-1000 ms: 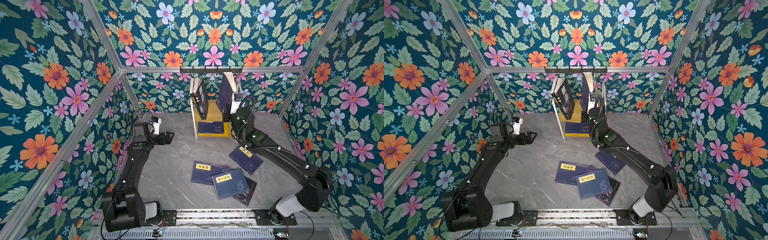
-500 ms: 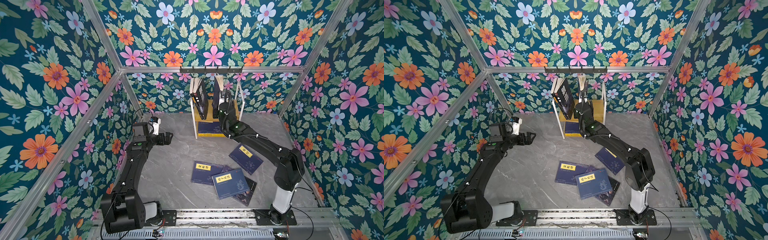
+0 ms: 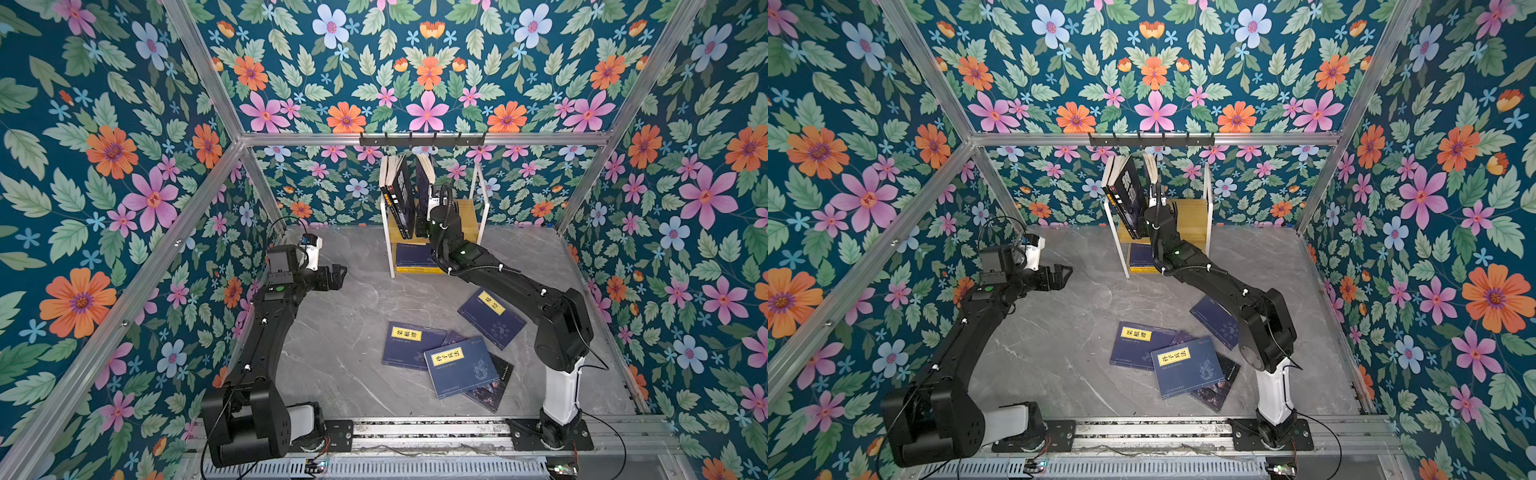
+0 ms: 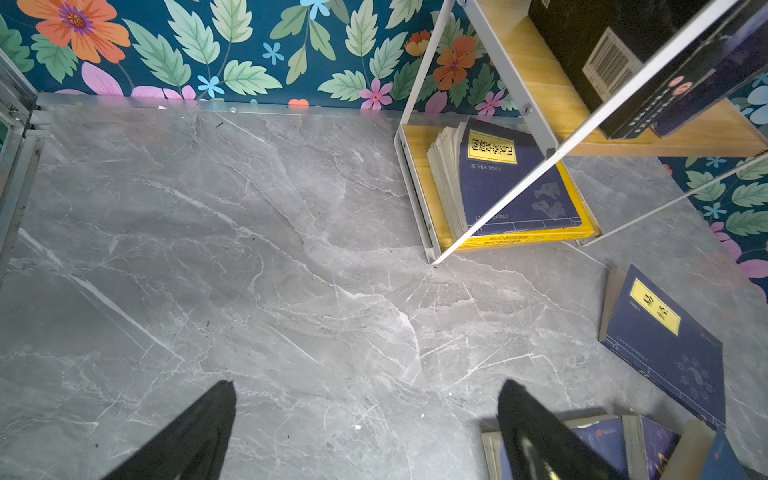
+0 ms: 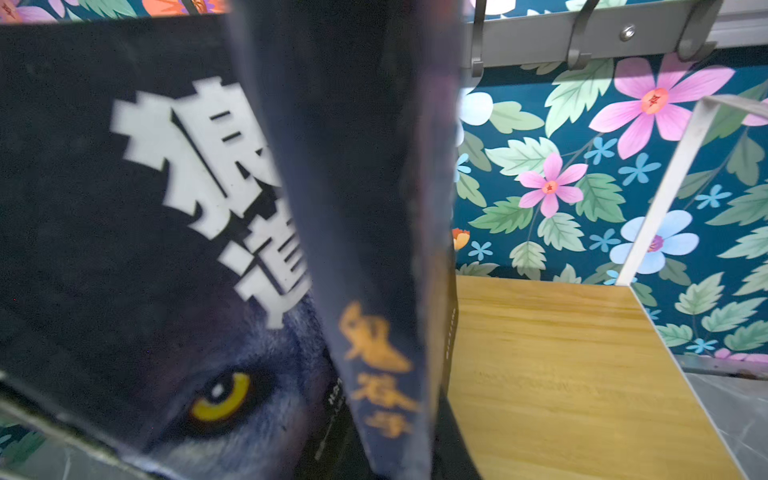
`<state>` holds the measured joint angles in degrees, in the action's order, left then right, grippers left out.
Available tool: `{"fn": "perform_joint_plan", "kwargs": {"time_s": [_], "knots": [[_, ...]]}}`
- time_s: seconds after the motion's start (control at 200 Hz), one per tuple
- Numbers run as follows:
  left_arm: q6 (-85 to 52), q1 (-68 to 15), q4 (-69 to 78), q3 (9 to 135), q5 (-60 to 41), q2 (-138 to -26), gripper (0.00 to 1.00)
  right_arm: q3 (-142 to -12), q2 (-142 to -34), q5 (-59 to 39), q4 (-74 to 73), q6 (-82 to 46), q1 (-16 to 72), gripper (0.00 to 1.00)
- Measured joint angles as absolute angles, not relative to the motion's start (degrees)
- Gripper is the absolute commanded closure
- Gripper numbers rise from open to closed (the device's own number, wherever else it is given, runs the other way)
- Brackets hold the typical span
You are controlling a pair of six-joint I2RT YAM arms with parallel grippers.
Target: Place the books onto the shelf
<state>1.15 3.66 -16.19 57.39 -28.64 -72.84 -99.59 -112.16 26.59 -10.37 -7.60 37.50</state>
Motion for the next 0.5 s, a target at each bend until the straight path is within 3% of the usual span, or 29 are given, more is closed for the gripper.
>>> {"fn": "perform_joint_plan", "kwargs": {"time_s": [0.5], "knots": [[0.3,3.4,-15.9,56.8,-29.2,-72.9,0.0,-97.4,-112.1,18.7,-15.0,-8.6,38.0,0.98]]}}
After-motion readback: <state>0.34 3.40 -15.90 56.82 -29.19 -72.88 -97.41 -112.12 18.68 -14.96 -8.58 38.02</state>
